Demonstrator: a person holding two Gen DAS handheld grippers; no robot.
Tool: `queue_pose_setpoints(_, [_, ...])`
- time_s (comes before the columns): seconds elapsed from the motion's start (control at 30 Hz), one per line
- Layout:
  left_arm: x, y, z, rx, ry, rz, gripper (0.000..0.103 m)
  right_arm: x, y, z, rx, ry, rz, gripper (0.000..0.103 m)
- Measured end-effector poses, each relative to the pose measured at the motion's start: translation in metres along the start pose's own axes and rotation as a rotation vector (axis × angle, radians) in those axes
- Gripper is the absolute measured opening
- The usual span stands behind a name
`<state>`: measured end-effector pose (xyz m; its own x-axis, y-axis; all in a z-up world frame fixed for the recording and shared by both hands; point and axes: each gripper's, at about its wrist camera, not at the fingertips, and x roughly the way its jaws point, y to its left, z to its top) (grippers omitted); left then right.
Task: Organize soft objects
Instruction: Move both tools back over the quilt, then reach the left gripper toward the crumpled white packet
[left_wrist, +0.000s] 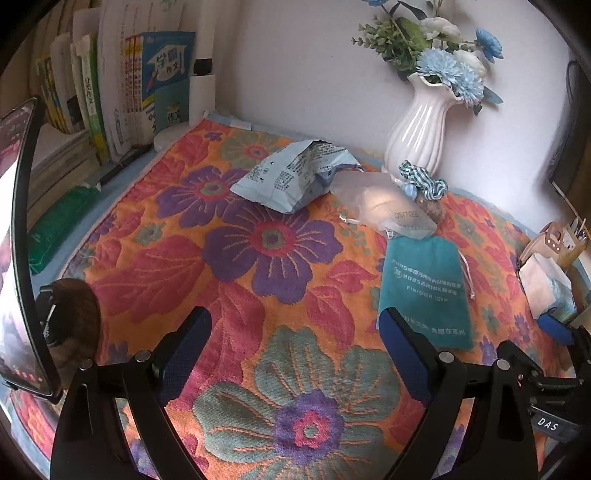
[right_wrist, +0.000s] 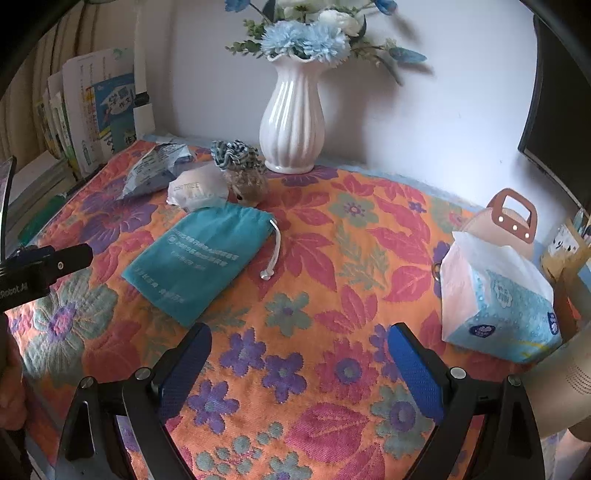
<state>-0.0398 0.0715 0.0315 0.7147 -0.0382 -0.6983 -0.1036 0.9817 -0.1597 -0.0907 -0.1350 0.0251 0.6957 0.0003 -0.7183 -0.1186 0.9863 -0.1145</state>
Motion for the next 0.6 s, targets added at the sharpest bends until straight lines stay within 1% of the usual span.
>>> queue_pose_setpoints(0.1, [0.001,-0.002,0.0,0.012,0.002,0.001,0.092,0.002,0.0,0.0,-0.002,0.013,0.005,0.095])
queue_pose_setpoints(0.2, [0.003,-0.005,-0.001,0.028,0.021,0.016,0.091,0.004,-0.003,0.001,0.019,0.024,0.016,0.096])
queue_pose_setpoints(0.27, [0.003,-0.009,0.002,0.044,0.041,0.042,0.091,0.004,-0.008,0.002,0.044,0.046,0.032,0.095])
queue_pose_setpoints(0.33, [-0.002,-0.014,0.008,0.075,0.044,0.06,0.091,0.003,-0.021,0.006,0.128,0.083,0.124,0.095])
queue_pose_setpoints(0.4, [-0.011,-0.018,0.019,0.101,0.025,0.054,0.092,0.0,-0.039,0.016,0.231,0.107,0.234,0.095])
queue_pose_setpoints(0.43, [-0.015,-0.018,0.027,0.108,0.014,0.04,0.092,0.001,-0.044,0.02,0.252,0.119,0.259,0.096])
queue_pose_setpoints(0.47, [-0.015,-0.018,0.036,0.107,0.014,0.042,0.092,0.003,-0.048,0.029,0.275,0.146,0.298,0.096])
queue_pose_setpoints(0.53, [-0.01,-0.014,0.056,0.08,0.016,0.054,0.092,0.007,-0.048,0.041,0.287,0.162,0.352,0.095])
queue_pose_setpoints(0.57, [-0.005,-0.012,0.066,0.061,0.014,0.052,0.092,0.011,-0.045,0.05,0.282,0.159,0.37,0.095])
queue_pose_setpoints(0.6, [0.003,-0.01,0.077,0.048,0.017,0.044,0.092,0.014,-0.043,0.056,0.27,0.154,0.364,0.095])
